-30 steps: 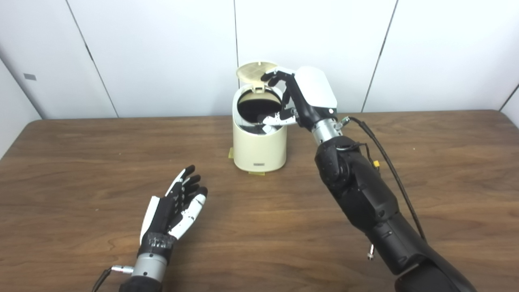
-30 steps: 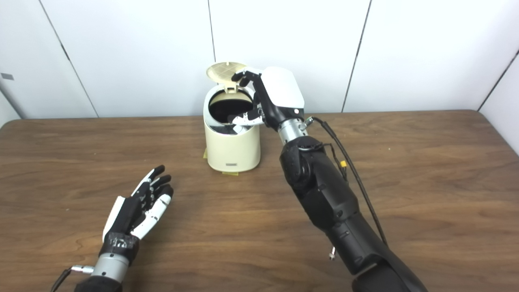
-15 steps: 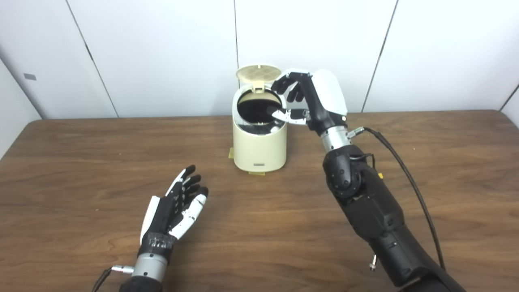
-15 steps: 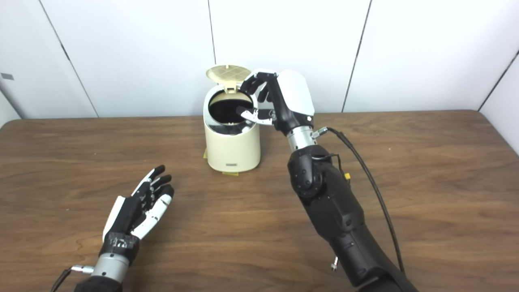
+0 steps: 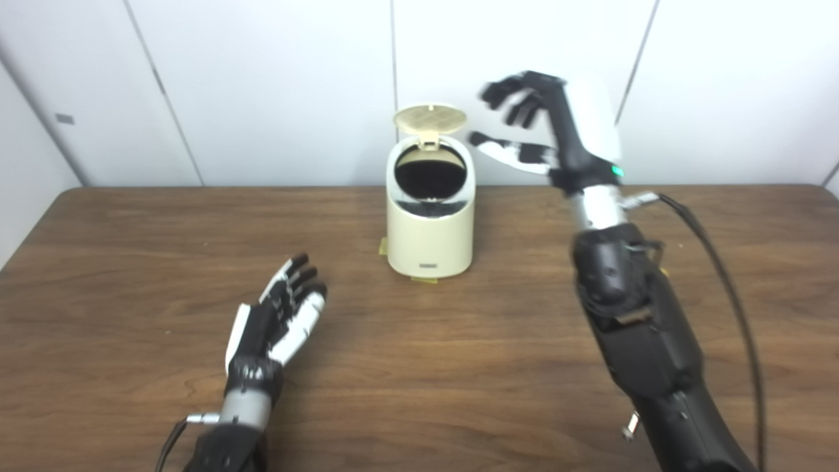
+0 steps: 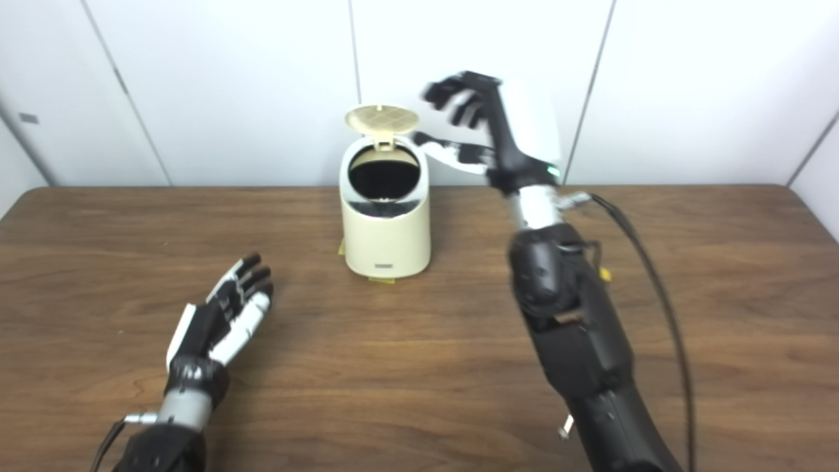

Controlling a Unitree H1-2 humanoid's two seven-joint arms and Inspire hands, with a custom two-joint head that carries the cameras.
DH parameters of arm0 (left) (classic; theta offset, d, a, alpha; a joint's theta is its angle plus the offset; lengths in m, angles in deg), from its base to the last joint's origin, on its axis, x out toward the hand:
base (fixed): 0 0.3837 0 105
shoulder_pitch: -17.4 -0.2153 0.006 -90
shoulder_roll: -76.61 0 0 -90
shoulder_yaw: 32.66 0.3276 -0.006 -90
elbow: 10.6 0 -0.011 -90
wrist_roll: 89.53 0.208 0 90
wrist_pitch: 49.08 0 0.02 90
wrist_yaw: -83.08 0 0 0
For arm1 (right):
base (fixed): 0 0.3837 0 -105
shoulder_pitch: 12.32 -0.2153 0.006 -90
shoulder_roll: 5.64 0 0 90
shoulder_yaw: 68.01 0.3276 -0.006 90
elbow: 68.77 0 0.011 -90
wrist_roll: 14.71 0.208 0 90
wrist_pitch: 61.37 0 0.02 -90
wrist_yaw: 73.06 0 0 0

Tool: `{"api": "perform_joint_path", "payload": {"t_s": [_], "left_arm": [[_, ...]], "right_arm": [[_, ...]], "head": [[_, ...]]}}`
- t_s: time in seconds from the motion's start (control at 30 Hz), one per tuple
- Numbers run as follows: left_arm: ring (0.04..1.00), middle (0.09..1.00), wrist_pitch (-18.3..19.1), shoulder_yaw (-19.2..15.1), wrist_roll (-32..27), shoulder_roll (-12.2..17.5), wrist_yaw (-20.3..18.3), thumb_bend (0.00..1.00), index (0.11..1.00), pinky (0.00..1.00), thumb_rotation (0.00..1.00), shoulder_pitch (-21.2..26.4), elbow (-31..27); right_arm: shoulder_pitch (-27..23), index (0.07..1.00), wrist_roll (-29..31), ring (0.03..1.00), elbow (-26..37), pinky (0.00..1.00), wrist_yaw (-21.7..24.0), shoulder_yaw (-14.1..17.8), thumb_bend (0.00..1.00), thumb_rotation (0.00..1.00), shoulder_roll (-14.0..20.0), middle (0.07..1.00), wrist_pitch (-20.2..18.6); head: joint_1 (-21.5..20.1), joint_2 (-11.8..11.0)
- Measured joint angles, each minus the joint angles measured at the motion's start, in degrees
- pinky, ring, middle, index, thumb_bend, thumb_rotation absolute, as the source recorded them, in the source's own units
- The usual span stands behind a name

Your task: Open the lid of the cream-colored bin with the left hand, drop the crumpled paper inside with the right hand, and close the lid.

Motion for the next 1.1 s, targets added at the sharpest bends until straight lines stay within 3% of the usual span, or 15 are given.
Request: {"api": "perform_joint_path", "payload": {"t_s": [0.17, 0.2, 0.23, 0.3, 0.33, 0.43, 0.63, 0.77, 0.9, 1.1], "left_arm": [[0.888, 0.896, 3.7, -2.2, -2.1, 1.2, 0.0, 0.45, 0.906, 0.87, 0.55, 8.5, 0.7], [0.895, 0.898, 4.2, -2.3, -2.6, 1.8, -0.1, 0.46, 0.897, 0.87, 0.56, 10.3, 1.1], [0.904, 0.903, 4.7, -2.5, -3.0, 2.3, -0.2, 0.47, 0.893, 0.87, 0.57, 11.9, 1.5], [0.917, 0.912, 6.3, -2.4, -3.3, 3.2, -0.7, 0.43, 0.901, 0.88, 0.61, 14.6, 3.1], [0.926, 0.923, 6.6, -1.8, -3.2, 3.8, -1.3, 0.42, 0.913, 0.9, 0.65, 16.0, 4.1], [0.925, 0.933, 6.9, 0.3, -2.9, 5.9, -3.0, 0.45, 0.926, 0.9, 0.71, 19.3, 6.4], [0.931, 0.937, 7.0, 0.8, -2.6, 6.6, -3.5, 0.43, 0.93, 0.91, 0.71, 26.1, 14.0], [0.944, 0.944, 6.9, 1.8, -1.8, 6.1, -3.6, 0.44, 0.919, 0.92, 0.74, 30.7, 19.8], [0.963, 0.955, 6.6, 4.5, -0.1, 6.3, -4.4, 0.47, 0.916, 0.94, 0.8, 35.3, 25.2], [0.972, 0.961, 6.6, 5.2, 1.1, 6.3, -5.5, 0.47, 0.927, 0.97, 0.83, 39.8, 28.9]], "right_arm": [[6.1, 0.509, 12.8, 0.448, 4.5, 0.36, 4.8, 7.8, 0.5, 0.0, -3.2, 0.507, -12.1], [7.1, 0.509, 16.9, 0.444, 5.1, 0.41, 5.7, 10.0, 0.51, 0.0, -4.4, 0.508, -14.1], [8.0, 0.498, 21.3, 0.524, 5.6, 0.46, 6.4, 12.0, 0.52, 0.0, -5.6, 0.503, -15.6], [9.9, 0.497, 26.7, 0.643, 6.1, 0.57, 7.4, 13.8, 0.51, 0.11, -7.1, 0.658, -16.7], [11.3, 0.636, 28.7, 0.7, 6.5, 0.62, 8.3, 13.6, 0.56, 0.25, -7.1, 0.724, -16.7], [15.4, 0.811, 30.7, 0.831, 8.4, 0.78, 9.3, 12.7, 0.62, 0.59, -7.1, 0.844, -16.8], [21.2, 0.917, 32.9, 0.961, 10.9, 0.98, 10.4, 11.2, 0.62, 0.89, -5.9, 0.944, -16.7], [23.0, 0.96, 36.4, 0.996, 11.2, 1.0, 11.5, 11.0, 0.62, 0.99, -5.9, 0.992, -16.5], [25.0, 0.995, 39.9, 1.0, 11.3, 1.0, 13.3, 10.3, 0.61, 1.0, -6.1, 1.0, -16.4], [25.8, 0.965, 42.3, 1.0, 10.1, 1.0, 13.8, 9.8, 0.59, 1.0, -6.3, 0.995, -16.4]], "head": [[-0.2, -0.3], [-0.2, -0.3], [-0.2, -0.5], [-0.2, -0.5], [-0.2, -0.5], [-0.1, -0.6], [-0.1, -0.9], [0.3, -1.1], [0.6, -1.6], [1.1, -1.9]]}}
